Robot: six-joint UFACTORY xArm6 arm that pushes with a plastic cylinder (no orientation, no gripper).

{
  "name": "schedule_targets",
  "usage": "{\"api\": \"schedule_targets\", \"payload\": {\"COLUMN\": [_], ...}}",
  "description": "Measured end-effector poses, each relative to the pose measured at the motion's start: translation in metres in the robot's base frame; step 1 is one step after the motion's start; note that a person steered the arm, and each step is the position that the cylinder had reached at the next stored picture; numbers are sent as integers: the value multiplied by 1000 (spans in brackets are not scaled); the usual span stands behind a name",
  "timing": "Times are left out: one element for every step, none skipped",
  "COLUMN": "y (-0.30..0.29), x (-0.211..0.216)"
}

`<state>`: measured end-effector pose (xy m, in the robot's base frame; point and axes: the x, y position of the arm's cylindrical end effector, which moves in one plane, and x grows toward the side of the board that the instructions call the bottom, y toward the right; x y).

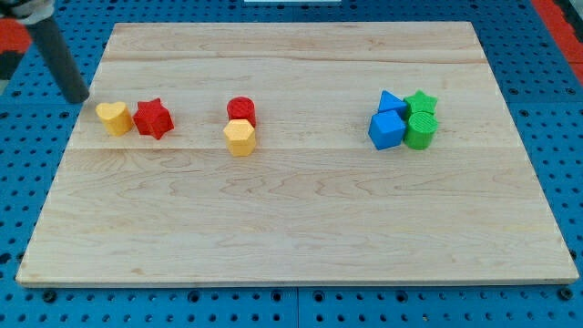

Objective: Push the yellow heart and the red star into red circle

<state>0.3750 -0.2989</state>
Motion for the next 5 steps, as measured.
{"api": "schedule_targets", "payload": {"y": [32,85,120,93,119], "x": [14,14,23,37,65]}}
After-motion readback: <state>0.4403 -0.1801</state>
